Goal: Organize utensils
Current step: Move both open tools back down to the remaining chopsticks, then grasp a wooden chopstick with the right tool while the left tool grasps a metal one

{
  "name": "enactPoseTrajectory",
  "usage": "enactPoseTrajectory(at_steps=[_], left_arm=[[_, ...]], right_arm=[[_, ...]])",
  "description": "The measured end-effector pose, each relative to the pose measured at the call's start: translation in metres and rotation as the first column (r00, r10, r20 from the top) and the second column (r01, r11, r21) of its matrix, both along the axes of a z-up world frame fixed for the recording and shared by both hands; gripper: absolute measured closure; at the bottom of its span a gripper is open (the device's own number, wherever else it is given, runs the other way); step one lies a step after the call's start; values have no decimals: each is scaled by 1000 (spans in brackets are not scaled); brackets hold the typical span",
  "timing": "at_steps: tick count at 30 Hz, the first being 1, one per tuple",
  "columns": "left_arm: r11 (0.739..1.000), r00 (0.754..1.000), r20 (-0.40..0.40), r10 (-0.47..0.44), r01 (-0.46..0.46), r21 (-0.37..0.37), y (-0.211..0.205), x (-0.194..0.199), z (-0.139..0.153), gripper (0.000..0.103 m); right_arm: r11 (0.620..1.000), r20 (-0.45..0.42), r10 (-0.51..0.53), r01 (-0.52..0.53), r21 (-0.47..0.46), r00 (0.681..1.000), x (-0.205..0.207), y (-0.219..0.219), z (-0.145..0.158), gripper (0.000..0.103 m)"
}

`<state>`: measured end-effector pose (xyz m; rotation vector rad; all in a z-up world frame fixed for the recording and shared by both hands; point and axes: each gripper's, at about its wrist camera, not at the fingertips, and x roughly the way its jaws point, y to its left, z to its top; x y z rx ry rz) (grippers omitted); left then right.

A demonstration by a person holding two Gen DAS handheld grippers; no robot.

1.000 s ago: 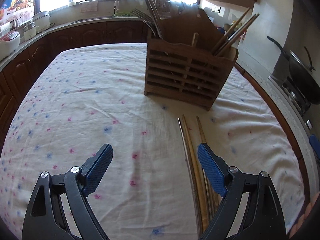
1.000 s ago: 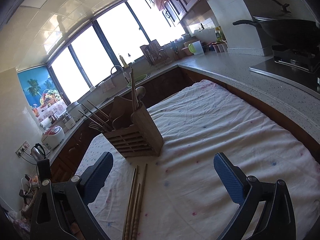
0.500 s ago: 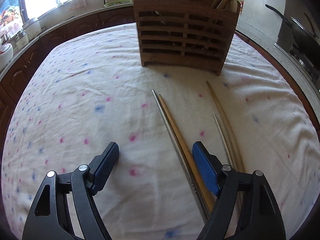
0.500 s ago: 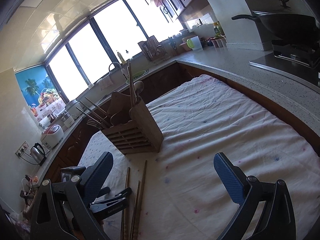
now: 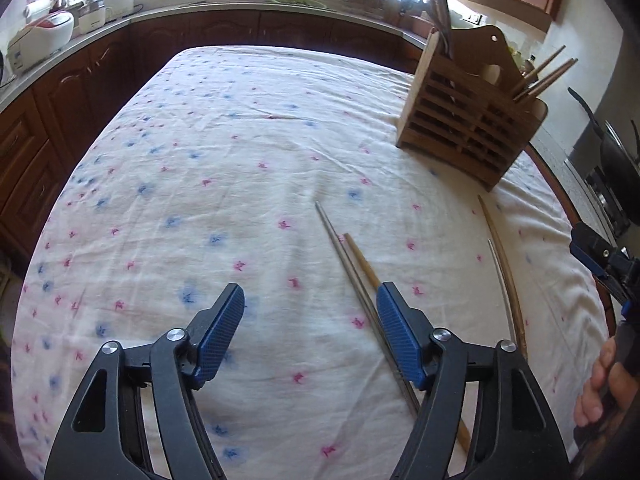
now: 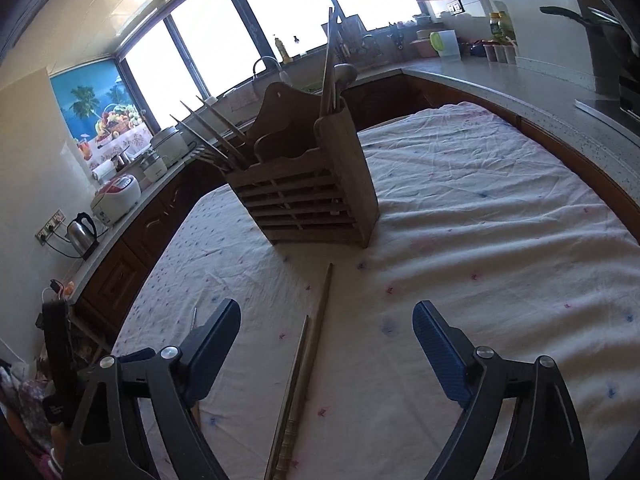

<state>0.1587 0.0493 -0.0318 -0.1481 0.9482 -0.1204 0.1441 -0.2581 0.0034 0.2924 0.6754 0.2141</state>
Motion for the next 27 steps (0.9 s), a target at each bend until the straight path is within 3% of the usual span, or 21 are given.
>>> enactPoseTrajectory(at_steps=[2,3,6,13,15,19,22,27], left_arm=[[1000,1000,-25,15,-15,-13,3,10,-3,53],[1000,999,-35,16,-17,-22,2,15,-6,55],[999,999,-35,12,-13,-30,-4,27,-6,56],[998,1000,-24,-11,13,65,-19,43,-10,66],[997,1000,-10,-22,23,76,-22,47,-11,67],[997,998,-2,-58,58,54,-30,58,-11,77],[994,997,-5,-71,71,85,-37,61,-10,77],[1000,999,-46,-8,8,14,-17,54,-9,77]], right_arm=[[999,-23,16,-16,-32,1000,11,9,-5,35],[999,-35,23,-25,-43,999,17,13,-8,43],[995,-82,49,-55,-81,995,35,23,-18,51],[979,-161,66,-96,-180,985,67,37,-36,65],[974,-190,61,-99,-201,980,76,40,-44,73],[962,-186,57,-104,-253,981,84,49,-44,76],[951,-180,60,-111,-288,982,91,58,-45,80],[944,-176,67,-119,-309,982,93,62,-46,82]])
